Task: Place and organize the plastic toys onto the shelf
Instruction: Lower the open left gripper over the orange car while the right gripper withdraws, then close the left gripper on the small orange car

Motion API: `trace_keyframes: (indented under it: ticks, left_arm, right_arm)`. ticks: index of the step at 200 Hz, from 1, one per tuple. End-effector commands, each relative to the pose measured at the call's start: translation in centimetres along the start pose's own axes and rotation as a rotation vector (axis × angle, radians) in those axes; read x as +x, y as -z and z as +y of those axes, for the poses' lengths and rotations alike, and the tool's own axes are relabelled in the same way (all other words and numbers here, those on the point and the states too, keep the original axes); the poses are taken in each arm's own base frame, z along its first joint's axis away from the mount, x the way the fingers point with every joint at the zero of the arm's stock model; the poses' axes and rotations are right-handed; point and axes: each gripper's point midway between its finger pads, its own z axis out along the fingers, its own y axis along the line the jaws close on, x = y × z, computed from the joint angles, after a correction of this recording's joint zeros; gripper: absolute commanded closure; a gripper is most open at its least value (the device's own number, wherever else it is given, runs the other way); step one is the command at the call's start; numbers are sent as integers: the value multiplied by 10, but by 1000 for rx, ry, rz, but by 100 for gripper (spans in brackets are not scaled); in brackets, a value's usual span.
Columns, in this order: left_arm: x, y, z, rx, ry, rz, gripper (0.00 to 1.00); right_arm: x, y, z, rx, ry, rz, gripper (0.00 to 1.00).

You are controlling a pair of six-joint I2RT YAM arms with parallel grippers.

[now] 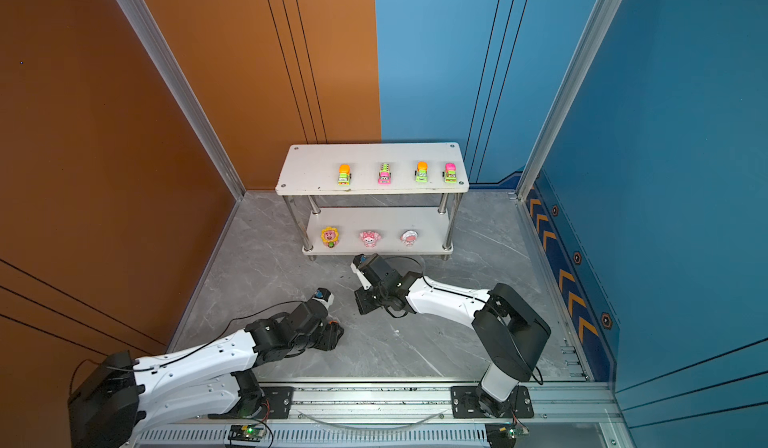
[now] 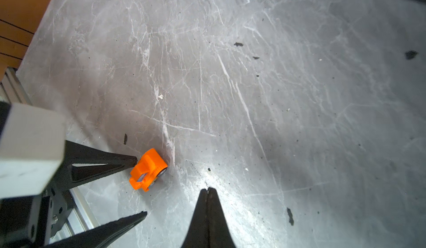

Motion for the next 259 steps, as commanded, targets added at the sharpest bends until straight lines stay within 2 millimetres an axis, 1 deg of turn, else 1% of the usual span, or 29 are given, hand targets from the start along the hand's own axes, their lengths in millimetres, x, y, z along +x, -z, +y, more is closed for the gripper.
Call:
trace_keyframes:
  ticks: [1, 26, 79, 101, 116, 126, 161, 193, 231, 234, 237, 245, 259]
  left_arm:
    - [-11, 1, 0, -32, -38, -35, 45]
    - [-11, -3, 1, -50, -48, -24, 47]
    - [-2, -13, 8, -82, -60, 18, 48]
    - [-3, -13, 8, -86, -62, 10, 59]
    - [-3, -14, 9, -90, -66, 9, 70]
    - [-4, -14, 9, -91, -70, 7, 73]
    - [0, -18, 12, -104, -76, 20, 73]
    - [3, -22, 13, -108, -76, 31, 66]
    - [5, -25, 15, -118, -86, 43, 66]
    - [4, -25, 14, -118, -86, 42, 66]
    - [-1, -26, 9, -100, -82, 20, 66]
    - [-2, -26, 9, -99, -85, 19, 66]
    - [-1, -28, 8, -99, -88, 25, 71]
  right_arm:
    - [-7, 7, -3, -3, -6, -44, 100]
    - [-7, 9, -6, -9, -19, -48, 100]
    - [-7, 13, -10, -17, -43, -61, 100]
    - [-6, 13, -12, -16, -52, -63, 100]
    - [-6, 13, -12, -17, -54, -64, 100]
    - [-6, 14, -12, -15, -55, -65, 100]
    - [-8, 15, -12, -15, -60, -70, 100]
    - [-8, 15, -12, -15, -62, -72, 100]
    - [-7, 15, -13, -12, -63, -69, 100]
    - [-7, 15, -14, -11, -63, -69, 100]
    - [-6, 15, -14, -11, -63, -68, 100]
    - [-6, 15, -14, -10, -64, -69, 100]
    - [-6, 14, -14, -11, -63, -69, 100]
